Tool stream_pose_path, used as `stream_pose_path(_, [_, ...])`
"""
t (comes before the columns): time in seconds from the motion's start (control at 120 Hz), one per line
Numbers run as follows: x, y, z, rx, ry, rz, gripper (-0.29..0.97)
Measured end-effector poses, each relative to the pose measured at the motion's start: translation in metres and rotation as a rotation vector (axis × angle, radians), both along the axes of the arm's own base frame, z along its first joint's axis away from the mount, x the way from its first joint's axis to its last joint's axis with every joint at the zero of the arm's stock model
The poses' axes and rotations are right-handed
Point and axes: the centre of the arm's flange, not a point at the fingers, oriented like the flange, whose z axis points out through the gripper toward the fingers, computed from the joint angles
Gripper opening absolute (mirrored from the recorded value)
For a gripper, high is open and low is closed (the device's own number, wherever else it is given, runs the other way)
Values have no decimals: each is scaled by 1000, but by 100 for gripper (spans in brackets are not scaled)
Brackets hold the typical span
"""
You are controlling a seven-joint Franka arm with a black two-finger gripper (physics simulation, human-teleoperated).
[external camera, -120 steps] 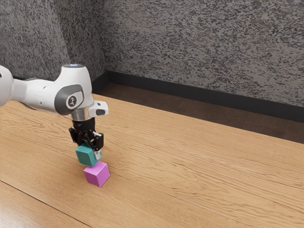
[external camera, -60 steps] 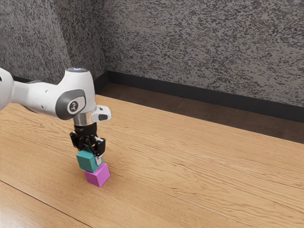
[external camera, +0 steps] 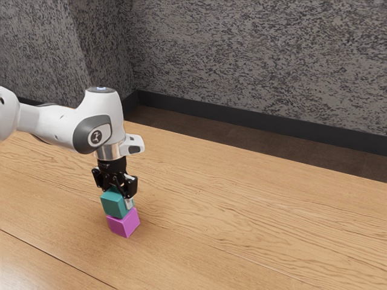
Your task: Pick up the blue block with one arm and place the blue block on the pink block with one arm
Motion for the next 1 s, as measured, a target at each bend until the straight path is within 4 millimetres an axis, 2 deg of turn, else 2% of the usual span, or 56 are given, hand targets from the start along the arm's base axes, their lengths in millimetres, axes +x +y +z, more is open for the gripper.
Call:
stream_pose_path(0.15, [0,-1,0,1,-1,2,35])
stream_pose_path(0.375, [0,-1,0,-10,-1,6,54])
stream_pose_path(0.542, [0,-1,9,-6,-17,1,62])
stream_pose_path(0.617, [0,-1,31,6,-56,1,63])
stream_pose_path(0.667, [4,0,72,20,-119,11,64])
stream_pose_path(0.725, [12,-5,133,29,-197,14,65])
stream_pose_path(0.792, [16,-25,169,25,-223,-13,66])
stream_pose_path(0.85, [17,-31,177,17,-206,-21,66])
stream_pose_path(1.0, [19,-20,161,7,-130,-2,67])
